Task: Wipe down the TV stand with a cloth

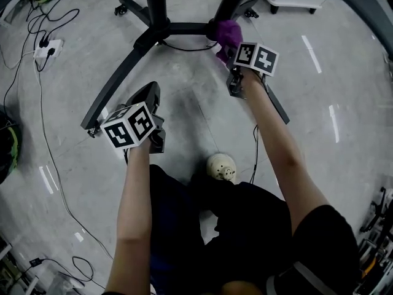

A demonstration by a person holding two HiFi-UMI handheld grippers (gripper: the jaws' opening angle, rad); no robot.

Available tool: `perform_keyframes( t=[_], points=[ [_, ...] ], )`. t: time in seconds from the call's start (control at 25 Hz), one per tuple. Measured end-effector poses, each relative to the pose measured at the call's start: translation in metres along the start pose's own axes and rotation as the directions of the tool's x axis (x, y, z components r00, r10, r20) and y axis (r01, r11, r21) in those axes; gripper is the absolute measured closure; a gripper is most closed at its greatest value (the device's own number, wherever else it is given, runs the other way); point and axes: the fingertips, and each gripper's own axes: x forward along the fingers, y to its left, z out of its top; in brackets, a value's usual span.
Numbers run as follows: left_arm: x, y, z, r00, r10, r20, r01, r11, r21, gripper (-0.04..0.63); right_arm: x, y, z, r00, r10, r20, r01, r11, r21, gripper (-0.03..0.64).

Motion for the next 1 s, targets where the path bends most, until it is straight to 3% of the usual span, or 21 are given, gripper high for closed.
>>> perform_keyframes(
  t=[0.24,0.4,0.6,0.76,1.0],
  points=[
    [0.008,-0.012,-0.005,0.999,-0.031,-0.016,0.031,0.999,0.019,0.589,-0.004,-0.008,-0.012,1.000,-0.014,-0.019,0.014,1.000,0.011,0.528],
    [0.014,-0.029,-0.010,0.996,-0.081,-0.036,0.084,0.993,0.080,0.589,-0.008,-0.013,-0.016,1.000,-0.016,-0.018,0.017,0.998,0.057,0.528],
    [0.021,-0.072,-0.018,0.974,-0.217,-0.066,0.226,0.951,0.212,0.589,-0.017,-0.021,-0.015,0.999,-0.037,-0.015,0.038,0.995,0.090,0.528],
    [0.021,-0.096,-0.020,0.949,-0.308,-0.069,0.315,0.914,0.255,0.589,-0.026,-0.032,-0.019,0.998,-0.051,-0.032,0.055,0.991,0.119,0.528],
    [0.017,-0.094,-0.023,0.944,-0.323,-0.067,0.329,0.910,0.253,0.589,-0.047,-0.058,-0.032,0.994,-0.102,-0.046,0.108,0.980,0.169,0.528]
  ],
)
